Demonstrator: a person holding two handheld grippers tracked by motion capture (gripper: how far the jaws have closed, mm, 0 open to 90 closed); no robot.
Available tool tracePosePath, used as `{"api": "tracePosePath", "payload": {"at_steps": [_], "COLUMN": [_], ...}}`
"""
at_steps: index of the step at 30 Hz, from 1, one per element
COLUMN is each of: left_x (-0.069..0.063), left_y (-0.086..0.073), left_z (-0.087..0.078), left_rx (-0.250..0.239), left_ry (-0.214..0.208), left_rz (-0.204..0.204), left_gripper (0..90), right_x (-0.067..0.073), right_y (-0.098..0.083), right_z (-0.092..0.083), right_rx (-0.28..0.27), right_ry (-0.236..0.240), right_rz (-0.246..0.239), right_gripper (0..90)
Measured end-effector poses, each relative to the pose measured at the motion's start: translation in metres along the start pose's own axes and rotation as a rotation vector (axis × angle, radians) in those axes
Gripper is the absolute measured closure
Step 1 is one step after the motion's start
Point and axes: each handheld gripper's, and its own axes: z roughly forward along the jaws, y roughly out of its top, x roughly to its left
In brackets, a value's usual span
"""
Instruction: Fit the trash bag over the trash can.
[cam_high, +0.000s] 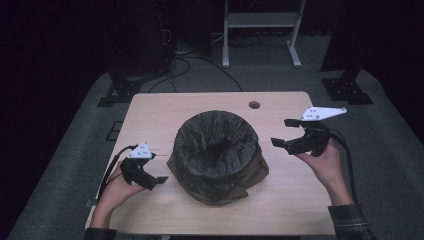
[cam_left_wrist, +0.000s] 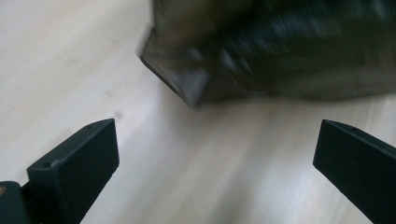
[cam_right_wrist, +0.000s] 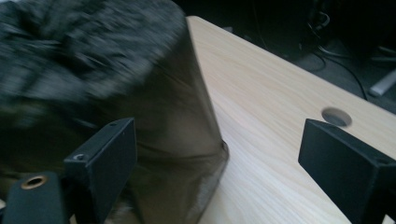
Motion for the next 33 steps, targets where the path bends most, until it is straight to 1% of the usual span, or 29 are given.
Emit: {"api": "tracePosePath", "payload": {"at_steps": [1,3,5,7,8,9,10,11,12,13,15,16,17,18,19,20,21,22,23,24,25,28,29,30,33], "left_x": [0.0,-0.01,-0.015,-0.017,-0.019,-0.021,-0.025,-0.026,-0.026,-0.027,-0.027,-0.027,-0.027,-0.028,-0.028,-0.028,-0.028,-0.028,-0.029,-0.029,-0.03,-0.03,-0.03,-0.03,-0.03], "left_y": [0.0,-0.01,-0.016,-0.019,-0.021,-0.023,-0.027,-0.028,-0.028,-0.03,-0.032,-0.034,-0.035,-0.036,-0.036,-0.037,-0.037,-0.039,-0.042,-0.042,-0.044,-0.044,-0.044,-0.044,-0.044], "left_z": [0.0,0.005,0.01,0.012,0.014,0.016,0.02,0.022,0.022,0.025,0.027,0.029,0.031,0.032,0.032,0.032,0.032,0.033,0.034,0.034,0.034,0.034,0.034,0.034,0.034], "left_rx": [0.0,0.025,0.039,0.044,0.047,0.05,0.055,0.061,0.061,0.069,0.069,0.072,0.079,0.072,0.072,0.066,0.062,0.043,0.009,0.009,-0.014,-0.015,-0.016,-0.016,-0.015], "left_ry": [0.0,-0.001,-0.004,-0.005,-0.01,-0.011,-0.013,-0.018,-0.018,-0.034,-0.039,-0.045,-0.047,-0.04,-0.04,-0.042,-0.042,-0.041,-0.039,-0.039,-0.036,-0.036,-0.036,-0.036,-0.038], "left_rz": [0.0,0.022,0.022,0.024,0.02,0.021,0.026,0.028,0.028,0.023,0.02,0.02,0.02,0.029,0.029,0.031,0.034,0.032,0.027,0.027,0.023,0.023,0.022,0.022,0.026], "left_gripper": [0.0,0.0,0.0,0.0,0.0,0.0,0.0,0.0,0.0,0.0,0.0,0.0,0.0,0.0,0.0,0.0,0.0,0.0,0.0,0.0,0.0,0.0,0.0,0.0,0.0], "right_x": [0.0,0.011,0.018,0.026,0.026,0.031,0.038,0.041,0.041,0.046,0.048,0.054,0.054,0.06,0.06,0.061,0.064,0.067,0.072,0.072,0.073,0.082,0.084,0.084,0.087], "right_y": [0.0,0.014,0.021,0.029,0.029,0.034,0.042,0.046,0.046,0.053,0.056,0.062,0.062,0.067,0.067,0.069,0.072,0.075,0.08,0.08,0.081,0.089,0.089,0.089,0.088], "right_z": [0.0,-0.008,-0.01,-0.01,-0.01,-0.01,-0.008,-0.006,-0.006,-0.002,0.0,0.007,0.007,0.015,0.015,0.018,0.024,0.029,0.038,0.038,0.042,0.065,0.069,0.069,0.086], "right_rx": [0.0,-0.018,-0.028,-0.02,-0.02,-0.013,-0.004,0.001,0.001,0.023,0.029,0.053,0.053,0.079,0.079,0.096,0.122,0.142,0.178,0.178,0.189,0.268,0.281,0.281,0.348], "right_ry": [0.0,0.026,0.045,0.062,0.062,0.069,0.09,0.1,0.1,0.116,0.123,0.147,0.147,0.162,0.162,0.168,0.17,0.172,0.188,0.188,0.193,0.212,0.217,0.217,0.221], "right_rz": [0.0,-0.04,-0.064,-0.093,-0.093,-0.114,-0.132,-0.141,-0.141,-0.155,-0.159,-0.181,-0.181,-0.204,-0.204,-0.21,-0.227,-0.242,-0.255,-0.255,-0.261,-0.3,-0.303,-0.303,-0.316], "right_gripper": [9.9,9.9,9.9,9.9,9.9,9.9,10.0,9.9,9.9,9.9,9.9,9.9,9.9,9.9,9.9,9.9,9.9,9.9,9.9,9.9,9.9,9.9,9.9,9.9,9.9]}}
